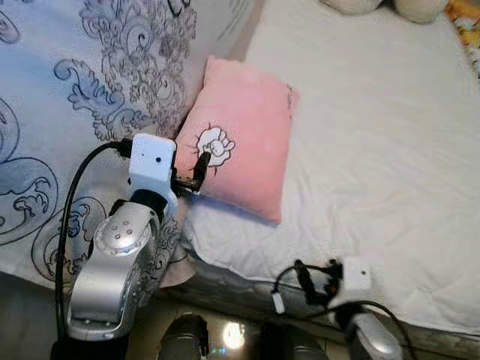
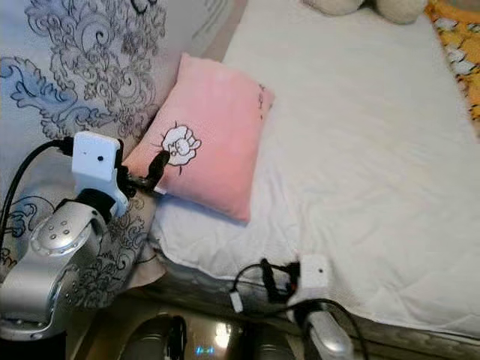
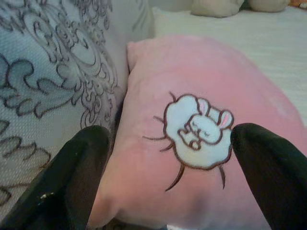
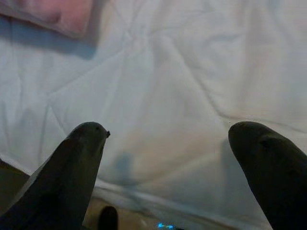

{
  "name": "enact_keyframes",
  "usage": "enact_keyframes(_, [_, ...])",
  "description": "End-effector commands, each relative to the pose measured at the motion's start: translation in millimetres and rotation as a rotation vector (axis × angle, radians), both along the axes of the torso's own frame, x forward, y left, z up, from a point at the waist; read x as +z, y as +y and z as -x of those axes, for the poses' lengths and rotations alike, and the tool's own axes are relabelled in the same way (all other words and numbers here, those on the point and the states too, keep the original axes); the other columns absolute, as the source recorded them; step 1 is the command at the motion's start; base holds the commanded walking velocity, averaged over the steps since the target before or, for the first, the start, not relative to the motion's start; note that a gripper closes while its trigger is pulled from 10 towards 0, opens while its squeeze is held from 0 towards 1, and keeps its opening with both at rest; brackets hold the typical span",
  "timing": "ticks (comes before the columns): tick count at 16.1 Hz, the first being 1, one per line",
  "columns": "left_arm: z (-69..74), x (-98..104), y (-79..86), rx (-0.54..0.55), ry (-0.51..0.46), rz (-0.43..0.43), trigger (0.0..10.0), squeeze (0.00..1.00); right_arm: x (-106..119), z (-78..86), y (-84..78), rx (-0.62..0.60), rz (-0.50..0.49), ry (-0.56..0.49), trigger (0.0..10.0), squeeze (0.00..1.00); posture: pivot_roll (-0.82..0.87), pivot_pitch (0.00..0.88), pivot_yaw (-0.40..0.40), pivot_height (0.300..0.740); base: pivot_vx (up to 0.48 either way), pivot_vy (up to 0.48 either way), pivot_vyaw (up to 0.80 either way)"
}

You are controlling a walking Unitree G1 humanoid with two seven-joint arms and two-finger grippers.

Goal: Clean up the room

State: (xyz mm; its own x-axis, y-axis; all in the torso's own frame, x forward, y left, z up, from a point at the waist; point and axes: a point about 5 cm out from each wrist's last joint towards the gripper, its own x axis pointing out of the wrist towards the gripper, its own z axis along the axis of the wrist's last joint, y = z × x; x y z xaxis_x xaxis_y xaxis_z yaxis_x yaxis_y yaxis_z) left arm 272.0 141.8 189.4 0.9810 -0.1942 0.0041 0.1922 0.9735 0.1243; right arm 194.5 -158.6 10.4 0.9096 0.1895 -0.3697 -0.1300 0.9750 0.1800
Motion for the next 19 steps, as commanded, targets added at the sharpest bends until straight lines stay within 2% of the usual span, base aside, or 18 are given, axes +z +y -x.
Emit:
enact_keyframes(1, [-2.1, 0.5, -2.8, 0.003, -0.02, 0.011, 10.0, 0.0, 13.5, -5.3, -3.2, 0.001, 0.027, -0.071, 10.0, 0.0, 0.14, 0.085, -0.071, 0.719, 0.0, 0.0, 0.0])
enact_keyframes(3, [-1.0, -6.1, -3.5, 0.002, -0.07, 0.027, 10.0, 0.0, 61.8, -34.2, -0.6, -0.029, 0.055, -0.315, 10.0, 0.0, 0.12, 0.0, -0.079, 0.719, 0.0, 0.0, 0.0])
enact_keyframes(5, [2.3, -20.0, 0.1, 0.015, -0.053, 0.022, 10.0, 0.0, 92.6, -45.8, -4.8, -0.079, 0.083, -0.442, 10.0, 0.0, 0.1, 0.0, -0.08, 0.719, 0.0, 0.0, 0.0])
enact_keyframes(8, [-6.3, -30.2, 4.6, 0.044, -0.028, 0.052, 10.0, 0.0, 90.9, -50.8, -7.7, -0.119, 0.095, -0.435, 10.0, 0.0, 0.07, 0.0, -0.077, 0.719, 0.0, -0.32, 0.0])
enact_keyframes(10, [-12.0, -28.3, -3.5, 0.02, -0.055, 0.055, 10.0, 0.0, 87.1, -57.1, -6.1, -0.134, 0.091, -0.418, 10.0, 0.0, 0.05, 0.0, -0.064, 0.719, 0.0, -0.48, 0.0])
enact_keyframes(11, [-11.5, -30.8, -6.8, 0.007, -0.056, 0.047, 10.0, 0.0, 87.2, -60.2, -6.4, -0.148, 0.091, -0.418, 10.0, 0.0, 0.04, 0.0, -0.06, 0.719, 0.0, -0.48, 0.0])
enact_keyframes(13, [-7.5, -43.9, -2.4, 0.035, -0.01, 0.067, 10.0, 0.0, 86.1, -60.8, -10.9, -0.174, 0.116, -0.414, 10.0, 0.0, 0.03, 0.0, -0.055, 0.719, 0.0, -0.48, 0.0])
enact_keyframes(14, [-7.4, -47.2, 0.1, 0.053, 0.004, 0.083, 10.0, 0.0, 85.7, -59.9, -11.9, -0.176, 0.123, -0.416, 10.0, 0.0, 0.03, 0.0, -0.051, 0.719, 0.0, -0.48, 0.0])
enact_keyframes(15, [-8.1, -59.1, 11.6, 0.133, 0.057, 0.137, 10.0, 0.0, 83.1, -55.4, -17.6, -0.201, 0.14, -0.423, 10.0, 0.0, 0.02, 0.0, -0.047, 0.719, 0.0, -0.469, 0.0])
enact_keyframes(16, [-7.9, -65.0, 19.7, 0.17, 0.073, 0.137, 10.0, 0.0, 80.7, -51.7, -21.8, -0.223, 0.147, -0.425, 10.0, 0.0, 0.02, 0.0, -0.044, 0.719, 0.0, -0.469, 0.0])
enact_keyframes(19, [-4.6, -63.5, 20.2, 0.139, 0.046, 0.101, 10.0, 0.0, 65.7, -38.1, -28.4, -0.254, 0.15, -0.387, 10.0, 0.0, 0.02, 0.0, -0.03, 0.719, 0.0, -0.456, 0.0])
